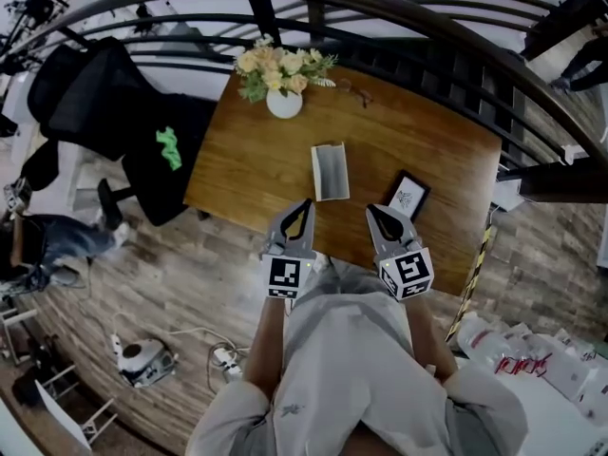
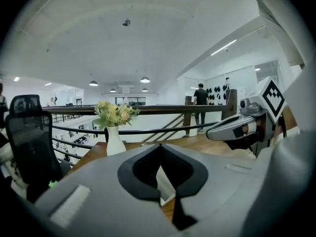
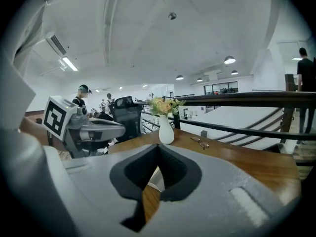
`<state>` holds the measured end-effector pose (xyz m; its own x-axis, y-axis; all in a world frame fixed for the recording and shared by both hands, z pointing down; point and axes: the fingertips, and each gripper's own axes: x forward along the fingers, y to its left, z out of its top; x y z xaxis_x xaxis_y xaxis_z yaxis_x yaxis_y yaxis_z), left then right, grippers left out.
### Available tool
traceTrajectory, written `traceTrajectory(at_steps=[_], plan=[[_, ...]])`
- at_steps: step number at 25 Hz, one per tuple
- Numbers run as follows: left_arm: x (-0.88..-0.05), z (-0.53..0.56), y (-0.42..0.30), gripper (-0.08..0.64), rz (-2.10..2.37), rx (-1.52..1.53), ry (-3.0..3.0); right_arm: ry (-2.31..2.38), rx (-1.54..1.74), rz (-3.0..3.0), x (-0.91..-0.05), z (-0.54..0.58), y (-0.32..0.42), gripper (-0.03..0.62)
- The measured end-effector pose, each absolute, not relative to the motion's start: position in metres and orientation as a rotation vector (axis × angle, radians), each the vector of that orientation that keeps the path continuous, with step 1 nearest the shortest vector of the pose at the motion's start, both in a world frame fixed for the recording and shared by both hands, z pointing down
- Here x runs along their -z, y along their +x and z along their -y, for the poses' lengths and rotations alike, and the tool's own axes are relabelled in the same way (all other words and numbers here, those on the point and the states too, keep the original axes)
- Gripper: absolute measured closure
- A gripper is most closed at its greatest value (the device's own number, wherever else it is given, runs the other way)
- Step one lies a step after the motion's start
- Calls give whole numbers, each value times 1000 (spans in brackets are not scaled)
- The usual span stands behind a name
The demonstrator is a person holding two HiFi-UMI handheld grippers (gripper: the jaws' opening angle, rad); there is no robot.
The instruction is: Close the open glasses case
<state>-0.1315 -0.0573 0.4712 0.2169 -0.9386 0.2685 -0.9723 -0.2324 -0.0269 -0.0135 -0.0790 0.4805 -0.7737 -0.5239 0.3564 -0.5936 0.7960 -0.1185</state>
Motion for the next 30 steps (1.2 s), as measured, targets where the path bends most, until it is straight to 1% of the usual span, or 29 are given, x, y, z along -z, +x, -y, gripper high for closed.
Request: traceTrajectory(at_steps=[13,30], plan=[[-548,100,-120,540,1732,-536,2233,768,-505,2592,-554,113,-19,589],[-597,119,-109,540,1498,-615,2302,925,-569,2486,-589,124,-27,589]])
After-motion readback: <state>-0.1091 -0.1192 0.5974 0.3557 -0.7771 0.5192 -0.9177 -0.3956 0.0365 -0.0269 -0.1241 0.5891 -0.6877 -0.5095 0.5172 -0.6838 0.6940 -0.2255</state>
